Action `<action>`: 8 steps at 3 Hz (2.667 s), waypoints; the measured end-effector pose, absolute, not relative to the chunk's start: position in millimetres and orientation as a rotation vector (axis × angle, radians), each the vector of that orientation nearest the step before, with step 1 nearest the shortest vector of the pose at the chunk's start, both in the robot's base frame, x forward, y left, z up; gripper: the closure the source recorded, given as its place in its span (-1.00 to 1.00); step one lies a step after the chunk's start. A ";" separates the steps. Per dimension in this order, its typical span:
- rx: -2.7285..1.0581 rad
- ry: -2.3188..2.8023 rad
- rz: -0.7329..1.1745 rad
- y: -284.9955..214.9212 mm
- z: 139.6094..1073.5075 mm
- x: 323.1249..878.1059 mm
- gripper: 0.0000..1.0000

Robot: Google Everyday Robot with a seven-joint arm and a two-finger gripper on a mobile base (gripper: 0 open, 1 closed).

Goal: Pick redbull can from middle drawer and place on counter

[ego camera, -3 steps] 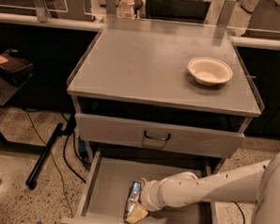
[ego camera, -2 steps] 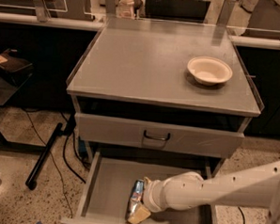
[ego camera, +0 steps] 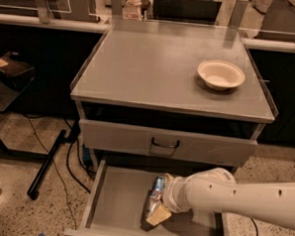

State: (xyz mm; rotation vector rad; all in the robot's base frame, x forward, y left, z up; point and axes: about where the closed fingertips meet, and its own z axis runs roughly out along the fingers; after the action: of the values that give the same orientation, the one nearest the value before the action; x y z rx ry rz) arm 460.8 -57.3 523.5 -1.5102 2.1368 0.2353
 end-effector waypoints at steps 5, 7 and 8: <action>-1.381 2.115 0.077 -94.8 616.0 453.5 1.00; -1.341 2.009 -0.012 -95.9 674.1 464.8 1.00; -1.341 1.913 -0.072 -91.7 722.1 468.0 1.00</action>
Offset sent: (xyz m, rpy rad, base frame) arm -0.0104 -0.0378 0.0403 -0.0119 -0.0532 -0.1095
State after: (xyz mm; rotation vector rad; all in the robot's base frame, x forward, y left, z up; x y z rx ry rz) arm 468.0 -91.7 722.1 -1.3413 1.9129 -0.0721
